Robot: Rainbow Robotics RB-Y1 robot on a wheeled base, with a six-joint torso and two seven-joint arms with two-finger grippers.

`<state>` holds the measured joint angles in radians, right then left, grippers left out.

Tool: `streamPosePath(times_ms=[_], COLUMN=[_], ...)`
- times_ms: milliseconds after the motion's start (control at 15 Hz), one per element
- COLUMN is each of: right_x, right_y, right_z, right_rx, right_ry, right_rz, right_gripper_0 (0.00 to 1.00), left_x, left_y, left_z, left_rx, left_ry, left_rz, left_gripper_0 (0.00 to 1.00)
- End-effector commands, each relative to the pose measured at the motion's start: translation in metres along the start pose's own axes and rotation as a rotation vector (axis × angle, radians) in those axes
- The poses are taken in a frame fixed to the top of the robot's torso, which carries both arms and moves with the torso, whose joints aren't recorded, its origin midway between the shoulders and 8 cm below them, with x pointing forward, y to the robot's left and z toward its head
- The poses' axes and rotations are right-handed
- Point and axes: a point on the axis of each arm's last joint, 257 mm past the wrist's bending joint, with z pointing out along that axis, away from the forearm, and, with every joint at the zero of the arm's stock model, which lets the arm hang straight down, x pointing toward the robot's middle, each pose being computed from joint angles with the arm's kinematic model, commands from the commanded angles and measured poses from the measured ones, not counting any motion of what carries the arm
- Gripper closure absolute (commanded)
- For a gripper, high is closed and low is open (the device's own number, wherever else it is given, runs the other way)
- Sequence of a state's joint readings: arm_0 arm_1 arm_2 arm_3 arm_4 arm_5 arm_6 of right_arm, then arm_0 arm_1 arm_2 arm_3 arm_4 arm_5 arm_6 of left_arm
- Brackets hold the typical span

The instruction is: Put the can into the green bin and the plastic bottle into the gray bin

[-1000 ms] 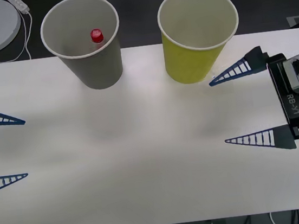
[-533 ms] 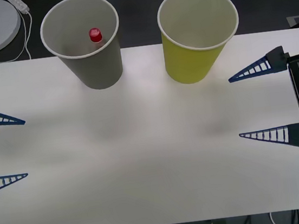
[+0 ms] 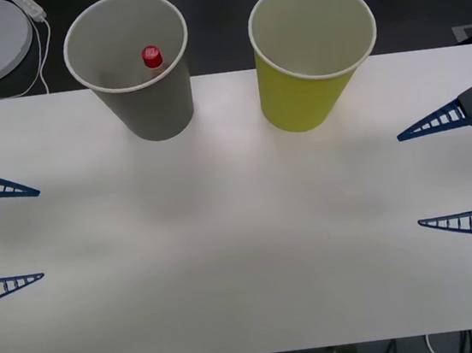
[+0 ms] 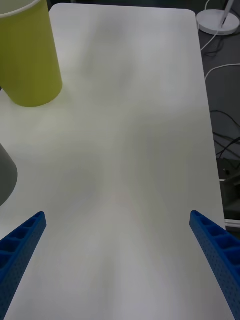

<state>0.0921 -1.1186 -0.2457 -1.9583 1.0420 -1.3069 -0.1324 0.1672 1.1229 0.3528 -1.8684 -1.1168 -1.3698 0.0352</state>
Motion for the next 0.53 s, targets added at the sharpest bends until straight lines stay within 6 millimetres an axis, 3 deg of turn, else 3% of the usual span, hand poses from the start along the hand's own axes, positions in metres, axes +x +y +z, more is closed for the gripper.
streamPosePath(times_ms=[67,533], right_x=[0.0045,0.0099], right_y=[0.0062,0.0136], right_z=[-0.0122,-0.0193], right_rx=[-0.031,-0.033], right_ry=[0.001,0.003], right_rz=[0.013,0.032], right_gripper_0=[0.0,0.0], left_x=[0.0,0.0], left_y=[0.0,0.0], left_z=[0.0,0.0], left_rx=[0.0,0.0], left_ry=[0.0,0.0], left_rz=[0.0,0.0], left_gripper_0=[0.0,0.0])
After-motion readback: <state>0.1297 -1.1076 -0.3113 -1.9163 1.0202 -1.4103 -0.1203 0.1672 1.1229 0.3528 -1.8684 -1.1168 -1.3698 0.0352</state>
